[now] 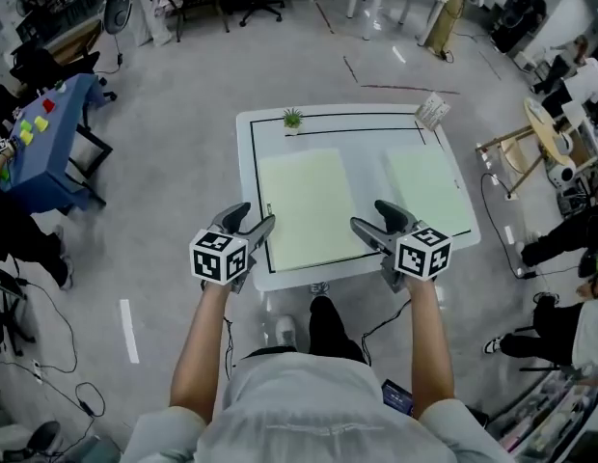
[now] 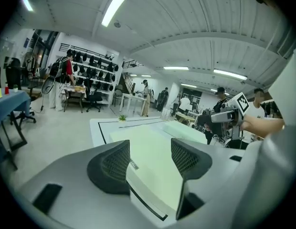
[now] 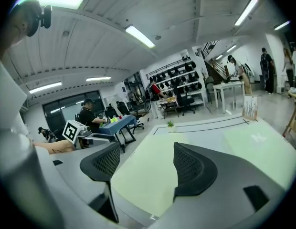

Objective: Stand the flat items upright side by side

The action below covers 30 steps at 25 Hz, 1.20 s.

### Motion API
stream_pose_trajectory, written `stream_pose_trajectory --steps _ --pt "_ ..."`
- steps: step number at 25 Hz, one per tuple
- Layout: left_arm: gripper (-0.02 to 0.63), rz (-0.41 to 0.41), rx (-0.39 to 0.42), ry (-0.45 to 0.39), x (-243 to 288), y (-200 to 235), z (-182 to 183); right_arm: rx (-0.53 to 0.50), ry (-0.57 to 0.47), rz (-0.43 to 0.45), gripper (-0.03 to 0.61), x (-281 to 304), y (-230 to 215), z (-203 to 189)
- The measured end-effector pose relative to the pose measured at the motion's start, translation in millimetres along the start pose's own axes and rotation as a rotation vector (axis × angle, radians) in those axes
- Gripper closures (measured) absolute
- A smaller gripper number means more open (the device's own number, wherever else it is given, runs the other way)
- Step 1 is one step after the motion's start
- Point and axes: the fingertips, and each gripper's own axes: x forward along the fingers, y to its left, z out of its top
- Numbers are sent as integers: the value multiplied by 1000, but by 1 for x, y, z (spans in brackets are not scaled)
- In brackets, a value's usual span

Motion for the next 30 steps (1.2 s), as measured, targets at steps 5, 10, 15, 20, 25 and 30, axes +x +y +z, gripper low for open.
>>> stream_pose_trajectory --steps 5,10,15,20,25,30 --pt "327 4 -51 69 27 11 -27 99 74 45 207 39 -39 -20" --pt "302 -3 -125 139 56 21 -55 176 183 114 180 78 -70 -48" --pt "261 -37 -196 209 80 30 -74 244 277 182 163 107 -96 -69" --pt "242 -75 -314 263 95 32 -89 227 423 258 146 125 -103 -100" --pt "230 -85 -393 288 103 35 -100 258 489 329 139 132 -103 -118" --pt "224 -92 -443 285 107 34 -104 257 415 335 138 136 -96 -117"
